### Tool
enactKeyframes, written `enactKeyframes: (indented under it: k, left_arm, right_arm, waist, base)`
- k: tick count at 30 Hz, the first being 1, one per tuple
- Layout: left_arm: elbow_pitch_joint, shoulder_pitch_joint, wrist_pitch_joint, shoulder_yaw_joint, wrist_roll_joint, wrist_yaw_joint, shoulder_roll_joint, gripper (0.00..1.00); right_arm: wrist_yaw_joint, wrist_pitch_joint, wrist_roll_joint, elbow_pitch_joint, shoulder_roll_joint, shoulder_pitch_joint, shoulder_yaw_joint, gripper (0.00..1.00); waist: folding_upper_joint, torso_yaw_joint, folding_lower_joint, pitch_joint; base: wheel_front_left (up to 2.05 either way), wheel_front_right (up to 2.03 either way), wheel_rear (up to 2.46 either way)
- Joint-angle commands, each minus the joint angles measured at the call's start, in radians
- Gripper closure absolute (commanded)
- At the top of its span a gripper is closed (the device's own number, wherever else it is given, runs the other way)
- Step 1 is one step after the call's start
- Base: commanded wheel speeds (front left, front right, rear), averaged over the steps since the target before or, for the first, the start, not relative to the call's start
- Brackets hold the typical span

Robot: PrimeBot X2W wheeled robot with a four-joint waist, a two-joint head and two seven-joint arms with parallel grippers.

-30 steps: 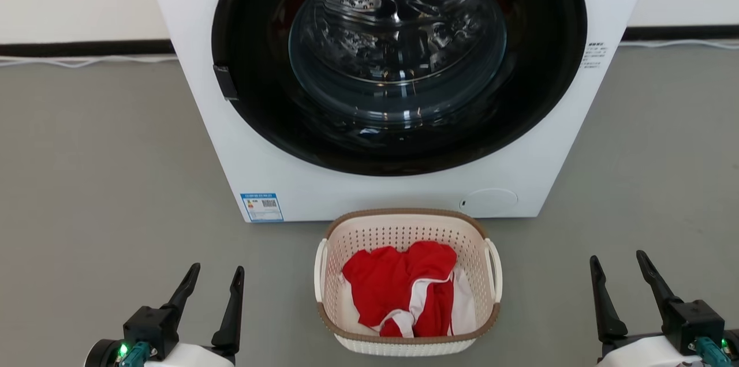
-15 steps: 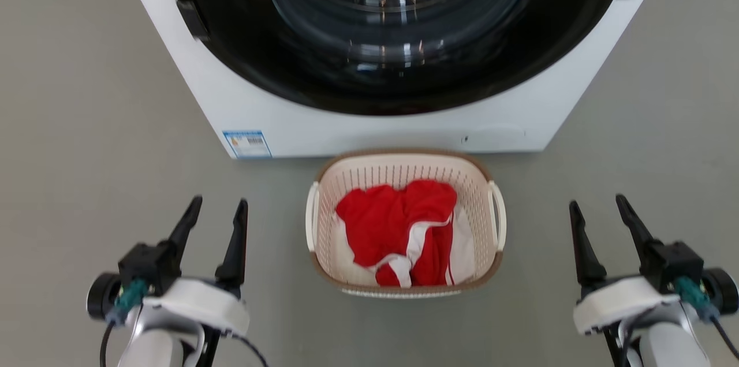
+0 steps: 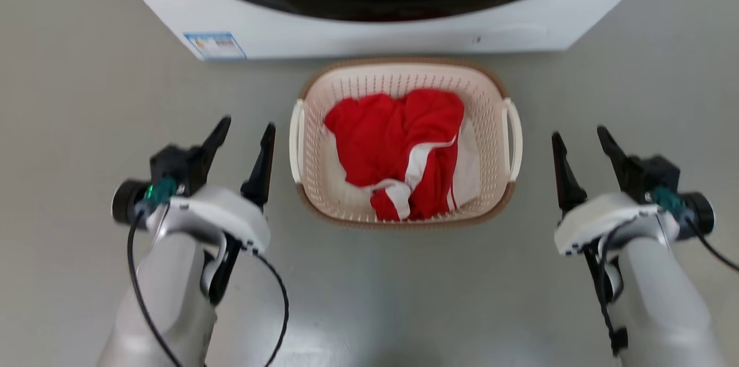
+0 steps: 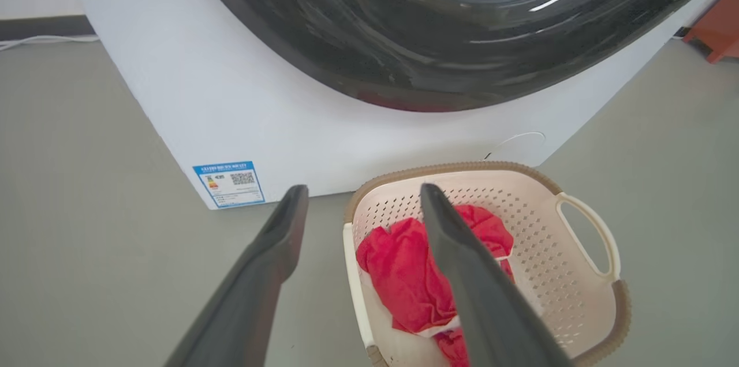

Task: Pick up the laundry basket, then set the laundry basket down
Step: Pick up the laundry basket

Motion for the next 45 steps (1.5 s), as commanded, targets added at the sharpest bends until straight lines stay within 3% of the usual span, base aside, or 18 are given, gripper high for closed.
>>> enactKeyframes:
  k: [1,10,20,45]
  left_arm:
    - [0.003,-0.035,-0.006,0.019,-0.003,-0.002,0.022,0.00]
    - [0.239,-0.236,0.000,-0.037,-0.004,-0.002,0.016,0.00]
    - [0.400,-0.369,-0.003,-0.089,-0.040,-0.002,-0.005,0.00]
    - [0.475,-0.532,-0.006,-0.131,-0.019,-0.002,-0.011,0.00]
  right_arm:
    - [0.006,-0.007,-0.014,0.003,0.004,-0.024,0.026,0.00]
    - [0.006,0.012,-0.066,0.199,0.009,-0.200,0.023,0.00]
    - [0.006,-0.006,-0.059,0.313,0.010,-0.304,0.070,0.00]
    - [0.006,-0.011,-0.014,0.342,0.010,-0.446,0.176,0.00]
  waist:
    - [0.0000,-0.003,0.0000,0.073]
    - [0.0000,-0.021,0.0000,0.214]
    - [0.0000,-0.024,0.0000,0.296]
    - [0.0000,-0.026,0.0000,0.478]
  base:
    - [0.00,0.00,0.00]
    - [0.00,0.00,0.00]
    - [0.00,0.00,0.00]
    - [0.00,0.00,0.00]
